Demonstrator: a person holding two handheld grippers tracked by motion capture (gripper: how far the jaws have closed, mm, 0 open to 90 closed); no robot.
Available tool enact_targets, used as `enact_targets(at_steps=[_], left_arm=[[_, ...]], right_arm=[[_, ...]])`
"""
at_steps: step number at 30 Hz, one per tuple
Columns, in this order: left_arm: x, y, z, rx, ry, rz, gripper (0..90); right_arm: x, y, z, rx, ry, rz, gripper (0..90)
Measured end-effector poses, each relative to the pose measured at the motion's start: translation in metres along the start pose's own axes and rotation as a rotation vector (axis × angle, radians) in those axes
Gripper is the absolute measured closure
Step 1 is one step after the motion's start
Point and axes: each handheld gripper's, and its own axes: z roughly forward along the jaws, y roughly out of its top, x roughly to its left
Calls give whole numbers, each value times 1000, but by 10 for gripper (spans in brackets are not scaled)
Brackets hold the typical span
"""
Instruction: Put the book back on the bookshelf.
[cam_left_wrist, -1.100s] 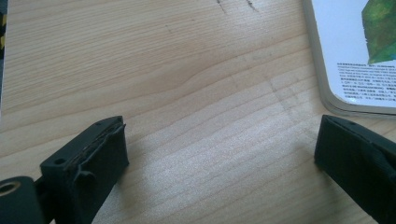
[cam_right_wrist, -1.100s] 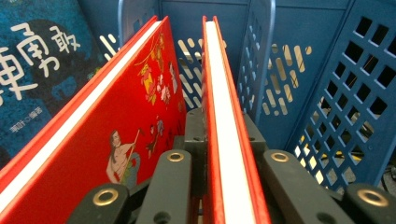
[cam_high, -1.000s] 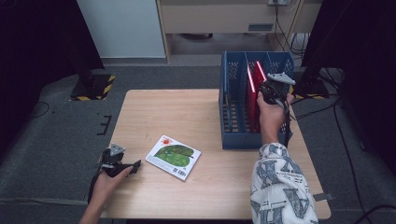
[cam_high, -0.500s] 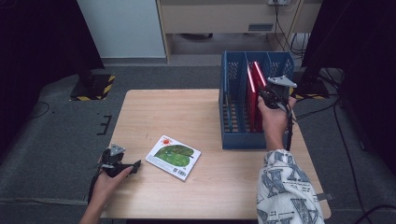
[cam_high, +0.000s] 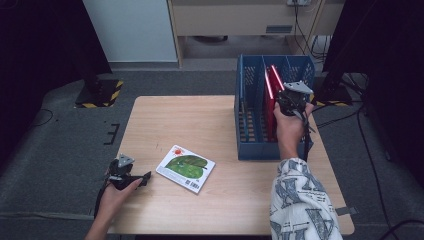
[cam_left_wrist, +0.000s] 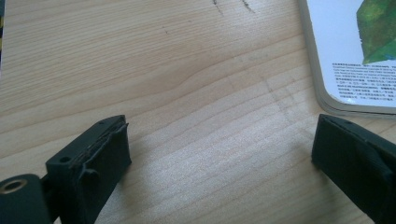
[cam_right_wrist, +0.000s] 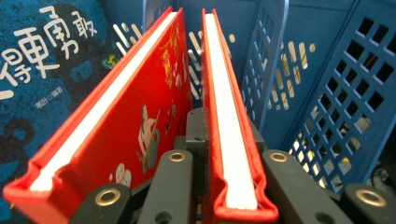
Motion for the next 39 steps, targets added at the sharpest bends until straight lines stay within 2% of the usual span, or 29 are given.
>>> enact_targets(at_steps=[9, 15, 22, 30, 35, 39], left_arm=[[0, 0, 0, 1, 0, 0, 29], [0, 0, 0, 1, 0, 1, 29], [0, 0, 0, 3, 0, 1, 28], [0, 0, 0, 3, 2, 0, 27], [0, 0, 0, 3, 1, 0, 27], [0, 0, 0, 3, 1, 2, 27]], right_arm=[[-1, 8, 7, -65, -5, 8, 800], [-1, 3, 16, -49, -19, 21, 799], [-2, -1, 15, -40, -27, 34, 795], [5, -1, 9, -37, -13, -21, 751], [2, -3, -1, -38, 6, -16, 700], [2, -7, -10, -32, 18, -20, 696]])
